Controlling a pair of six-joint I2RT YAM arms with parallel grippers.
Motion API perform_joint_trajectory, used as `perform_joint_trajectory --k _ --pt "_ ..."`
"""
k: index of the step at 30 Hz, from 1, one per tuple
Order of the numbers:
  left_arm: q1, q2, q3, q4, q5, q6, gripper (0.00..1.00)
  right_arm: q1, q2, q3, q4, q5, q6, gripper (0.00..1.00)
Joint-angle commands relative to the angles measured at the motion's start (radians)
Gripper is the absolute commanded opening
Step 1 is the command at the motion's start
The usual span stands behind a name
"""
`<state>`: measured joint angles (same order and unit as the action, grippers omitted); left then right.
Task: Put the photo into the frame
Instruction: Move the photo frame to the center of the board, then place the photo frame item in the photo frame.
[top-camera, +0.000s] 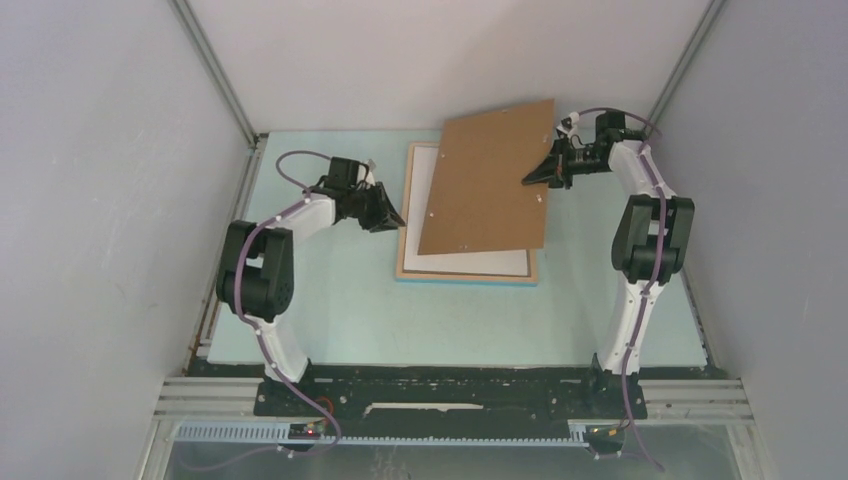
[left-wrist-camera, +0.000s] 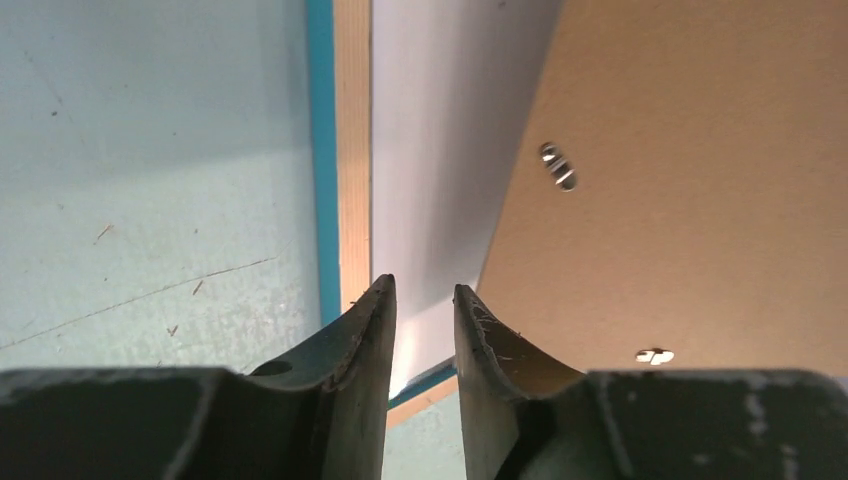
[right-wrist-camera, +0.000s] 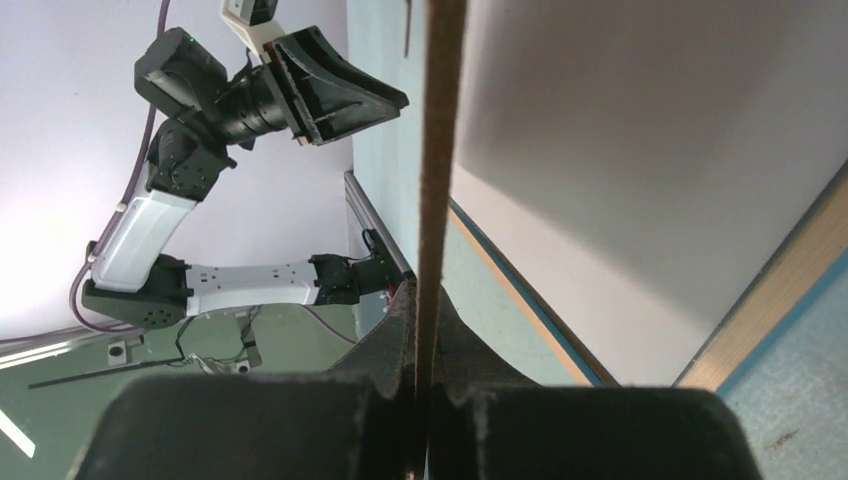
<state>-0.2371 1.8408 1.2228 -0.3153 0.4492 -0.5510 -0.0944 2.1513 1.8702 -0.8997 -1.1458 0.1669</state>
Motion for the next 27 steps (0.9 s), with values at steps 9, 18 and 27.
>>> perform_joint_trajectory --k 9,18,27 --pt "0.049 -0.023 -0.041 0.079 0.070 -0.038 0.39 0.048 0.076 0.178 -0.114 -0.066 -0.041 0.00" --pt "0.050 0.022 -0.024 0.081 0.067 -0.035 0.41 0.058 0.131 0.197 -0.103 -0.072 -0.030 0.00" --pt "0.048 0.067 -0.004 0.082 0.066 -0.033 0.36 0.085 0.190 0.239 -0.090 -0.086 -0.012 0.00"
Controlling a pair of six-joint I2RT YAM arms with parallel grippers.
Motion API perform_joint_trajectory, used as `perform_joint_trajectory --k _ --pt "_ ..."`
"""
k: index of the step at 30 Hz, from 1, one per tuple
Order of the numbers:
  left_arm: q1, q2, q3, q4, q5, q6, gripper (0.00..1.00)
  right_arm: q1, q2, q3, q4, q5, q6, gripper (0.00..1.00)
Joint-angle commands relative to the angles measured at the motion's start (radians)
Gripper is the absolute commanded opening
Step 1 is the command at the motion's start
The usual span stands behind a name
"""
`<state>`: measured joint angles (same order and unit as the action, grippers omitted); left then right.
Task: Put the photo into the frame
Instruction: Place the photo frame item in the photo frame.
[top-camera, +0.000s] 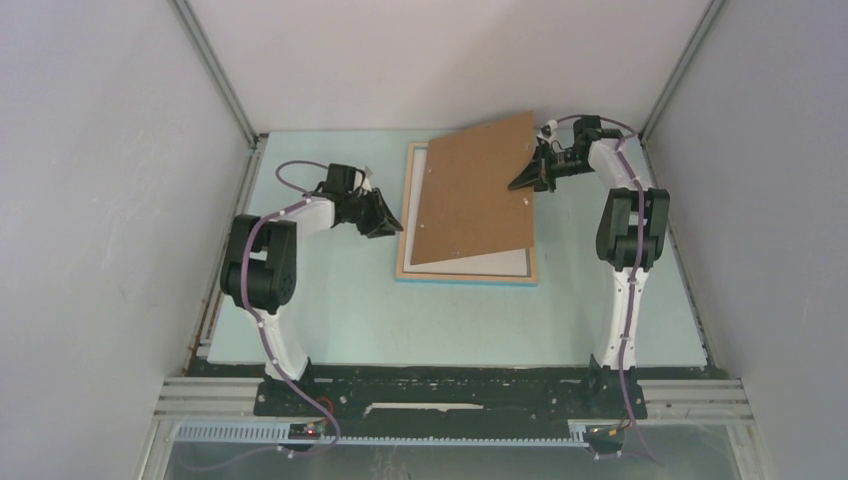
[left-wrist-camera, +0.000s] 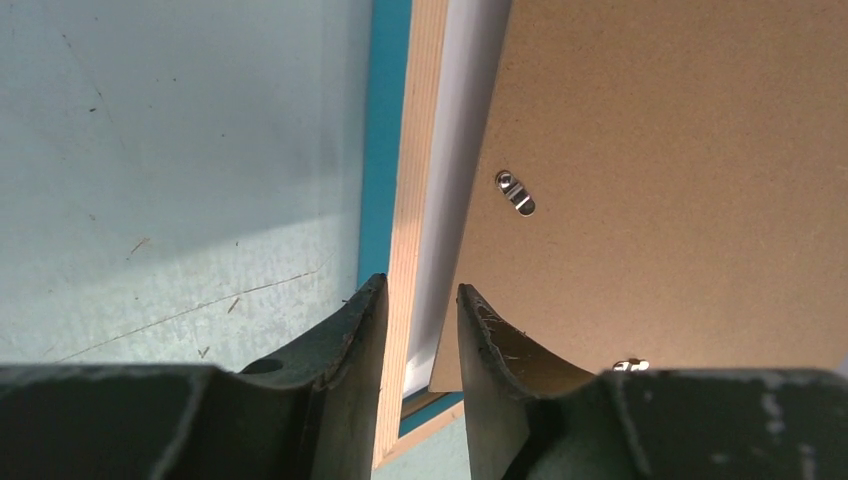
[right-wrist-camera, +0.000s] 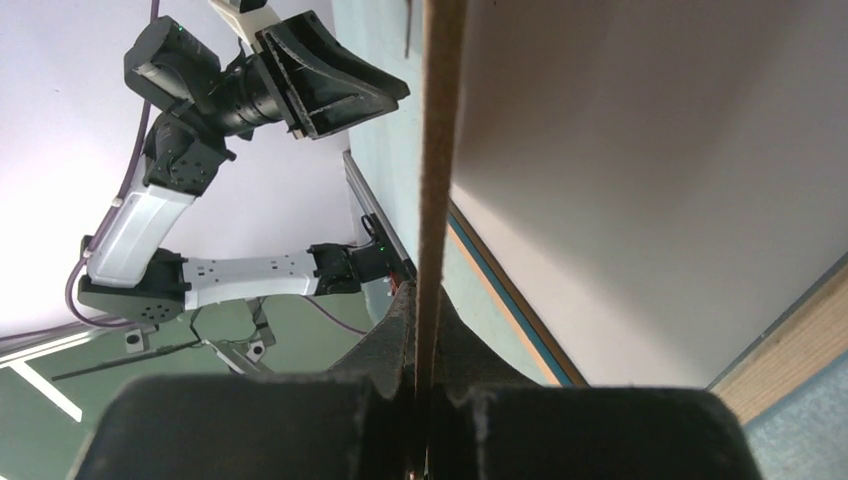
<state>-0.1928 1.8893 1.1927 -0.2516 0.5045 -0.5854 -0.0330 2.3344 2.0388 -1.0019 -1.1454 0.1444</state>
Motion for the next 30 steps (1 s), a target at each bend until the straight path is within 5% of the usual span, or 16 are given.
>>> perform_joint_trajectory --k 1,30 --pt "0.004 0.025 0.029 0.017 0.009 0.001 0.36 0.027 0.013 0.076 0.012 -0.088 0.012 0.00" --pt "0.004 0.059 0.042 0.023 0.020 -0.008 0.30 0.058 0.034 0.069 -0.011 -0.126 -0.018 0.00"
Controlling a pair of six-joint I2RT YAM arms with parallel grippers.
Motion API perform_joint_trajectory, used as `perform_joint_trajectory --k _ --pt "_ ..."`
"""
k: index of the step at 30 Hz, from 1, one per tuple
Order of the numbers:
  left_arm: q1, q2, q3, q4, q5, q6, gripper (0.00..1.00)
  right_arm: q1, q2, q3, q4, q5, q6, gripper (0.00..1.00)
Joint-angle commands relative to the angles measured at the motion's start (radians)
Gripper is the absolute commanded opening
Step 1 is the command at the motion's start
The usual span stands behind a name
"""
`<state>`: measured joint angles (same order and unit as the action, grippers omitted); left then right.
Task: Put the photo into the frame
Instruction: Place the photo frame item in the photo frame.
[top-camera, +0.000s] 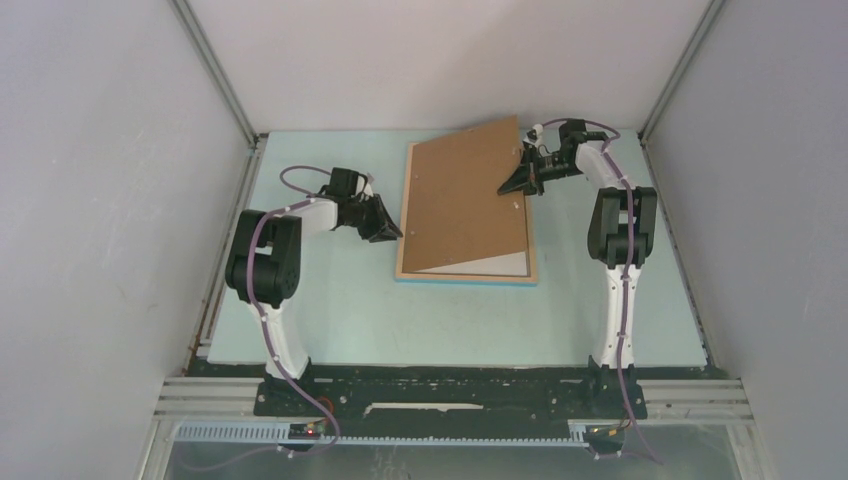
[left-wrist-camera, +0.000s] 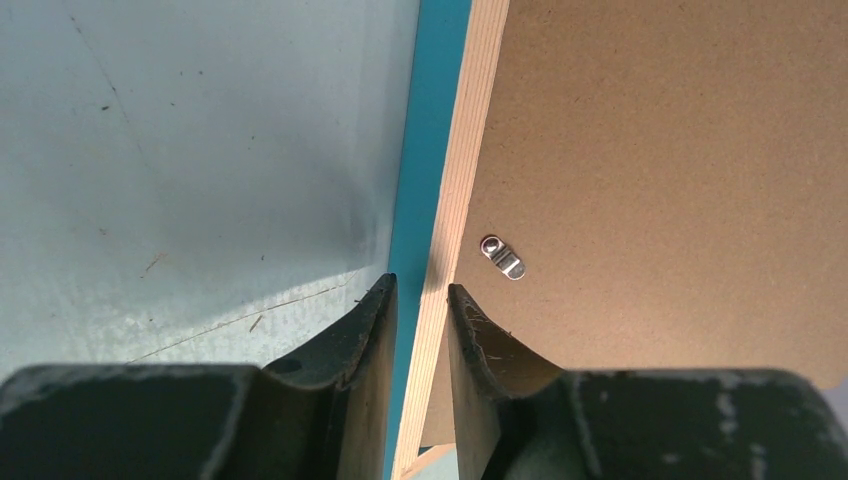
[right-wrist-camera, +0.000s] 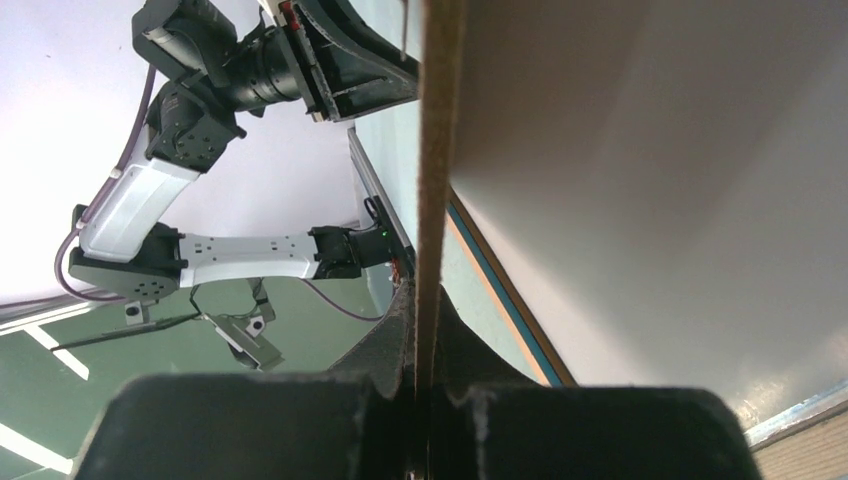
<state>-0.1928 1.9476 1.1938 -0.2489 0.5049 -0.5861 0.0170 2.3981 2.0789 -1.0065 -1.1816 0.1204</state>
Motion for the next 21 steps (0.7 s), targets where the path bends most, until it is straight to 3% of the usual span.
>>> perform_joint_trajectory --k 1,21 --pt "0.004 0.001 0.041 0.021 0.019 -0.008 0.30 0.008 -0.030 0.026 -0.003 -0.074 0.011 0.00" --pt "0.003 0.002 0.042 0.025 0.029 -0.010 0.28 0.022 0.021 -0.003 0.075 -0.078 0.050 0.00"
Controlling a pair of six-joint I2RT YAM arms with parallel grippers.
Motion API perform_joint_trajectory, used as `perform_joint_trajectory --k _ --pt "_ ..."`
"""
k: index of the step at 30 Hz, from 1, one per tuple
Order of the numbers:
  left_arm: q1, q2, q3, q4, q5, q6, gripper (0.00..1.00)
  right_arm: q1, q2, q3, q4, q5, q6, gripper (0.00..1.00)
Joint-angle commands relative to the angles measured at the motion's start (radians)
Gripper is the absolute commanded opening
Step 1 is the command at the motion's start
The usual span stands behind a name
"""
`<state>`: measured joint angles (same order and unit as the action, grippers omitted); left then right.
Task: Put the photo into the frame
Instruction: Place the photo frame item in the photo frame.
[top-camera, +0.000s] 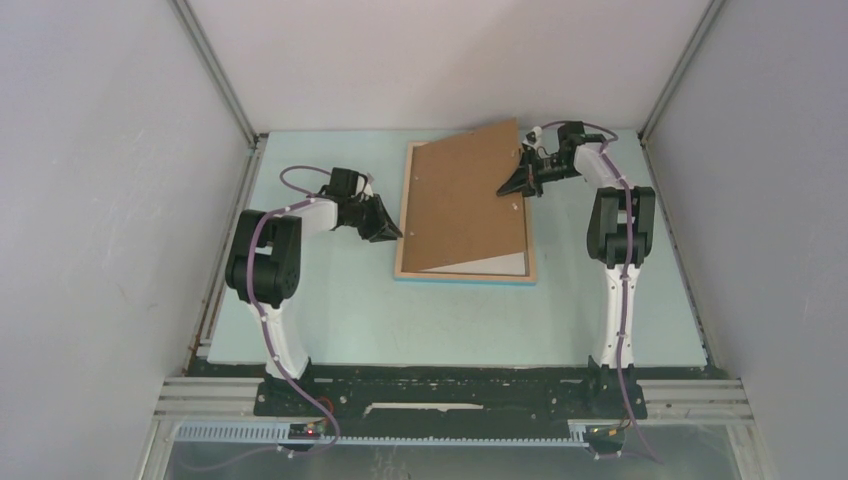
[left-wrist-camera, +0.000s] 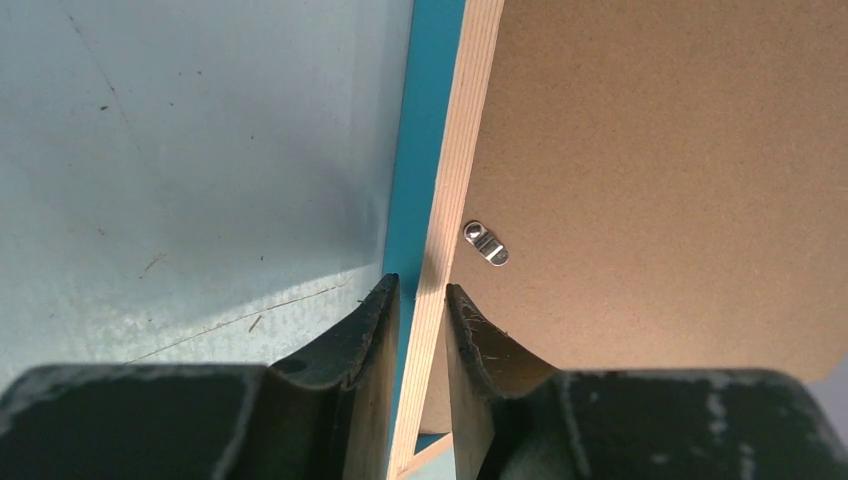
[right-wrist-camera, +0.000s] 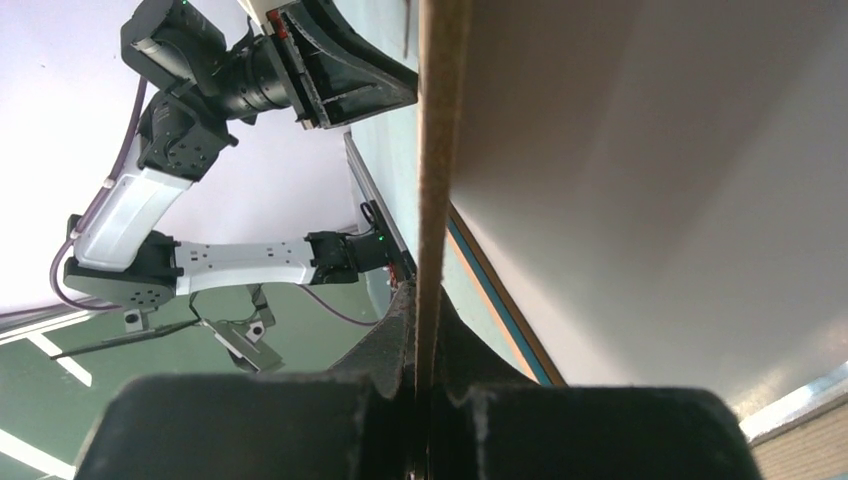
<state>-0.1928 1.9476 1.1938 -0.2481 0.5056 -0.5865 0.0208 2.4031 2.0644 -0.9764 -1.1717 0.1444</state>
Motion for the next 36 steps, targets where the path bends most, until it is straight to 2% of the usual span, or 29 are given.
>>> perform_joint_trajectory --k 1,6,12,17,21,29,36 --pt "0.003 0.003 0.043 0.025 0.028 -0.009 0.28 0.018 0.017 0.011 0.050 -0.087 0.031 0.00" --pt "0.003 0.000 0.043 0.024 0.031 -0.010 0.27 0.032 0.011 0.008 0.071 -0.051 0.043 0.00" --pt "0.003 -0.005 0.041 0.024 0.031 -0.009 0.27 0.034 -0.029 -0.002 0.070 0.050 0.064 0.32" --pt "0.004 -0.008 0.043 0.024 0.037 -0.009 0.27 0.027 -0.087 -0.027 0.074 0.122 0.093 0.54" --pt "0.004 -0.013 0.043 0.024 0.041 -0.009 0.27 0.026 -0.127 -0.026 0.058 0.214 0.104 0.66" --pt "0.004 -0.020 0.041 0.026 0.041 -0.009 0.26 0.029 -0.158 -0.012 -0.007 0.336 0.084 0.74" --pt "0.004 -0.027 0.041 0.026 0.039 -0.007 0.26 0.057 -0.136 0.032 -0.067 0.433 0.063 0.76"
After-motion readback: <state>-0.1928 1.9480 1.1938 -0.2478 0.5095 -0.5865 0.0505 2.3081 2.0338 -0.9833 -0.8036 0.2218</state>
